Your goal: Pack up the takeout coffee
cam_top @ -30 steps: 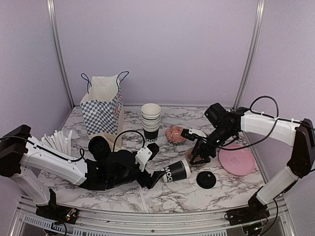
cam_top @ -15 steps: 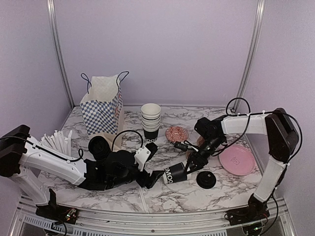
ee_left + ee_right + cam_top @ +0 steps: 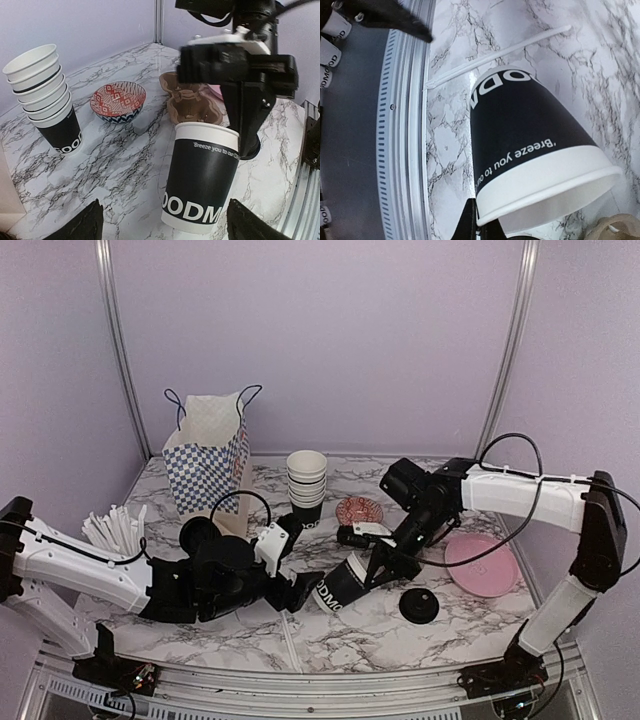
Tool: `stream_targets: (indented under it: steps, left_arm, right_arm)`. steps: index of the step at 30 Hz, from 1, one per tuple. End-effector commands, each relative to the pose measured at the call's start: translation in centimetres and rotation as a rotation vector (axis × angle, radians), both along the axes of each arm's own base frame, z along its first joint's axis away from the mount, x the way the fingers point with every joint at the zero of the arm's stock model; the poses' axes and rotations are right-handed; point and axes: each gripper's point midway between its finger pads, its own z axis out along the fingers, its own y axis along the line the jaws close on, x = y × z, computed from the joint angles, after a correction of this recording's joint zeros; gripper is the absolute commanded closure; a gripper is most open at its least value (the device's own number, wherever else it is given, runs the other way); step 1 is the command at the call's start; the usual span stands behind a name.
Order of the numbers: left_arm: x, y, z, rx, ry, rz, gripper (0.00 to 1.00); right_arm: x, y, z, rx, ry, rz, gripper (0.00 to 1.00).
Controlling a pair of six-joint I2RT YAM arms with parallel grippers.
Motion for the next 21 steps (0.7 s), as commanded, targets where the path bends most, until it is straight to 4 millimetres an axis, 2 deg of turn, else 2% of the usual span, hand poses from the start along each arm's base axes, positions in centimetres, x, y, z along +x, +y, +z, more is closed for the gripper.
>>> stream_targets:
  steps: [1, 3, 9, 16, 18, 21]
  left_arm:
    - [0.6, 1.8, 1.6, 0.015, -0.039, 0.076, 0.14]
    - [0.9, 2.5, 2.2, 0.017, -0.055, 0.103, 0.14]
    - [1.3, 3.8, 3.5, 0.018, -0.090, 0.143, 0.14]
    - [1.3, 4.0, 3.0, 0.020, -0.077, 0.155, 0.14]
    - [1.3, 3.8, 2.8, 0.022, -0.070, 0.150, 0.14]
    - [1.2, 3.7, 2.4, 0.029, -0.063, 0.147, 0.14]
  right_arm:
    - [0.1, -0.8, 0.5, -0.199, -0.383, 0.108, 1.00]
    - [-0.7, -1.2, 0.0, -0.271, -0.448, 0.163, 1.00]
    - [-0.4, -2.9, -1.3, -0.469, -0.642, 0.262, 1.00]
    - [-1.0, -2.7, -3.1, -0.587, -0.750, 0.331, 1.00]
    - [-1.5, -2.1, -3.3, -0.566, -0.729, 0.344, 0.97]
    - [-1.9, -1.0, -2.9, -0.525, -0.708, 0.342, 0.85]
